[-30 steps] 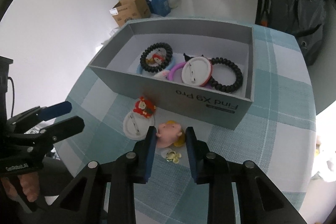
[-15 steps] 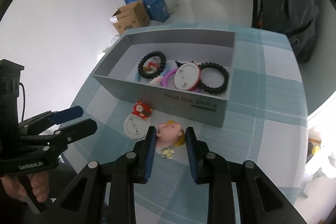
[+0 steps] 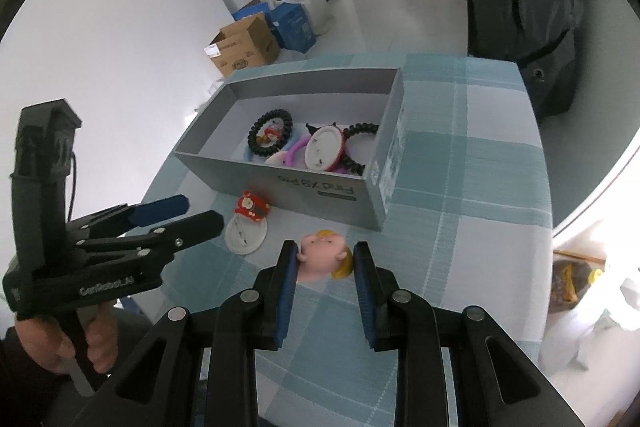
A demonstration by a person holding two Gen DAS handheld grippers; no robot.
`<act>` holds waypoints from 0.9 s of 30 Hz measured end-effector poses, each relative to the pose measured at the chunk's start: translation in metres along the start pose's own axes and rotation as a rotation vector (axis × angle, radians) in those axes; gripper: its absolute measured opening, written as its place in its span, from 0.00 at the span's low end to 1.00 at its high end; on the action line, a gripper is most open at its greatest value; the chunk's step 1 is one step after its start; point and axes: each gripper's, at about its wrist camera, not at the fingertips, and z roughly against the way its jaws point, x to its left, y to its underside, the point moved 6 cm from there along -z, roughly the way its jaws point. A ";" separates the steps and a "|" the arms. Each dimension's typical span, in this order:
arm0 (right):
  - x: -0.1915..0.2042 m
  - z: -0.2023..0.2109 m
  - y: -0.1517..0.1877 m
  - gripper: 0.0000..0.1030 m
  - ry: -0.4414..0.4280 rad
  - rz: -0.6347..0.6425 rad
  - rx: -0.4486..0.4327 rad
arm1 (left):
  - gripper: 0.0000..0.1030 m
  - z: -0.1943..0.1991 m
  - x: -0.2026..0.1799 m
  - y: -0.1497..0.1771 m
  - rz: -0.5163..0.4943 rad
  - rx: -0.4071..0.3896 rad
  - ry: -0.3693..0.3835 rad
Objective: Organize jewelry
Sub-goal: 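Close the left tool on the clear piece with red part while the right tool holds the pig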
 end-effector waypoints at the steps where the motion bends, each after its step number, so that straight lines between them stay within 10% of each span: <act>1: -0.001 0.001 0.000 0.26 -0.002 -0.001 -0.002 | 0.61 -0.002 -0.001 -0.001 0.009 0.010 0.016; 10: -0.005 0.008 -0.001 0.26 -0.011 -0.006 -0.011 | 0.59 -0.012 -0.009 -0.008 0.019 0.033 0.037; 23: -0.005 0.011 -0.001 0.26 -0.022 -0.007 -0.020 | 0.09 -0.019 -0.014 -0.009 0.023 0.073 0.053; 27: -0.006 0.012 -0.002 0.26 -0.022 -0.012 -0.023 | 0.09 -0.016 -0.014 -0.011 0.011 0.055 0.048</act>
